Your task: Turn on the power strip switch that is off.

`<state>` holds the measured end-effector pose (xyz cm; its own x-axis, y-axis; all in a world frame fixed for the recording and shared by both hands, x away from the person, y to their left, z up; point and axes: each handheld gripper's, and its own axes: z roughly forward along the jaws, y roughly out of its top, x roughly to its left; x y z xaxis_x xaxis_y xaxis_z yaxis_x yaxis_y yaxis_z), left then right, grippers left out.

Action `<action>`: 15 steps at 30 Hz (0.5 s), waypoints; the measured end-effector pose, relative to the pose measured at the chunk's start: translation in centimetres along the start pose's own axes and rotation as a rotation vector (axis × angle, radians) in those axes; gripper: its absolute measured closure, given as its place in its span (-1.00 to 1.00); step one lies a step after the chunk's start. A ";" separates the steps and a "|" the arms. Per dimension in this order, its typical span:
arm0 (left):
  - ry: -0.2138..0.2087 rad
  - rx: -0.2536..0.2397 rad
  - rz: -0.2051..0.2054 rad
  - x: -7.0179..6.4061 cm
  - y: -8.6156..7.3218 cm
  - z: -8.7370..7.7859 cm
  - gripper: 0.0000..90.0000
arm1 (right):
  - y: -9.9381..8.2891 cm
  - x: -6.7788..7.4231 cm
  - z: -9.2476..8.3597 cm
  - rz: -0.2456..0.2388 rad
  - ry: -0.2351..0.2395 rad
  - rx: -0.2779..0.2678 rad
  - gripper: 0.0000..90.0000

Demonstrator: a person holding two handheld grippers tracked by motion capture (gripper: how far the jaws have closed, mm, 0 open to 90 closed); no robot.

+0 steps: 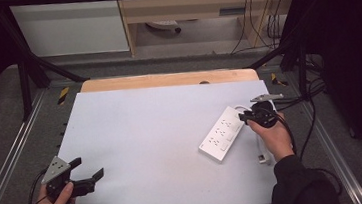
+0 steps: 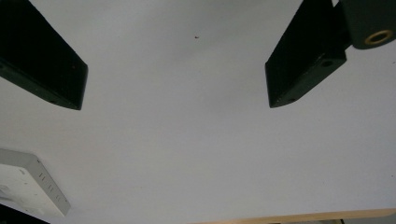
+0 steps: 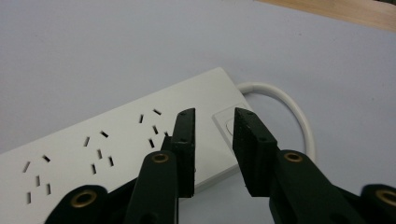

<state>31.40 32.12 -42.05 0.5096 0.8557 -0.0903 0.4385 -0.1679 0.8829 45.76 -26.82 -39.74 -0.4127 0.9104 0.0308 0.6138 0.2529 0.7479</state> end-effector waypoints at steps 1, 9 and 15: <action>0.000 0.000 0.000 0.0 0.0 0.0 -0.87 | -0.1 0.0 0.1 -0.004 -0.003 -0.002 0.64; 0.000 0.001 0.001 0.0 0.0 0.0 -0.87 | -0.6 0.4 0.5 -0.020 -0.008 -0.022 0.89; -0.001 0.000 0.002 0.0 0.0 0.0 -0.87 | -0.9 0.8 0.7 -0.024 -0.010 -0.048 1.00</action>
<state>31.40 32.11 -42.05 0.5110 0.8549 -0.0893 0.4380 -0.1696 0.8829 45.37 -26.06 -40.88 -0.4200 0.9075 0.0058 0.5705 0.2590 0.7794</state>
